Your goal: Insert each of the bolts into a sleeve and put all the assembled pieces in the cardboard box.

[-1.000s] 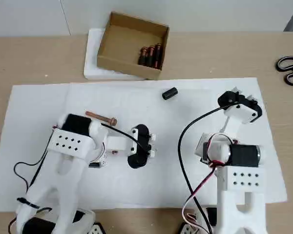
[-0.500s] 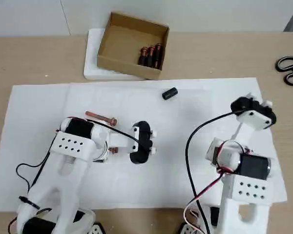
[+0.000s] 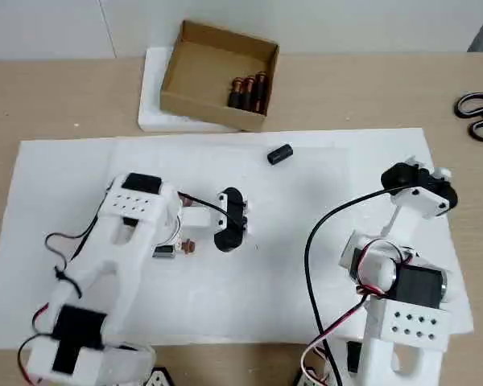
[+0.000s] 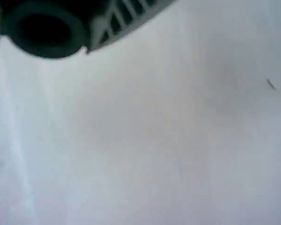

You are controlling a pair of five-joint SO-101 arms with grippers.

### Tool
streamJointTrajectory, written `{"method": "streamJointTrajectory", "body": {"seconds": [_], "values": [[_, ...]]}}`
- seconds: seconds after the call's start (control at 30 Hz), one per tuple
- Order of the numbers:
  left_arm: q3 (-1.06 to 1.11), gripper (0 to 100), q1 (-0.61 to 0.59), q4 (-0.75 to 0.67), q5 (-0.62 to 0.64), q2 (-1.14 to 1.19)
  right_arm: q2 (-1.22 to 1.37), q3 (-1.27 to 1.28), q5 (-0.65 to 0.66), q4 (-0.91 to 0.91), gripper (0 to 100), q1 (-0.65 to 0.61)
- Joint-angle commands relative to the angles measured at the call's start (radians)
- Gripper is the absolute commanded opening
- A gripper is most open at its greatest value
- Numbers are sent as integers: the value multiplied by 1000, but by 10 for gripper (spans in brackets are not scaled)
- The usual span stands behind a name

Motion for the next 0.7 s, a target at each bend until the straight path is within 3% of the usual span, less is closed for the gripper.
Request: {"method": "streamJointTrajectory", "body": {"seconds": [0.0, 0.67], "values": [[-61, 76, -5, -15, -64, 26, -10, -5, 11, -18, 2, 7], [-58, 76, 61, -29, -46, 104, -13, -5, 9, -19, 2, 5]]}}
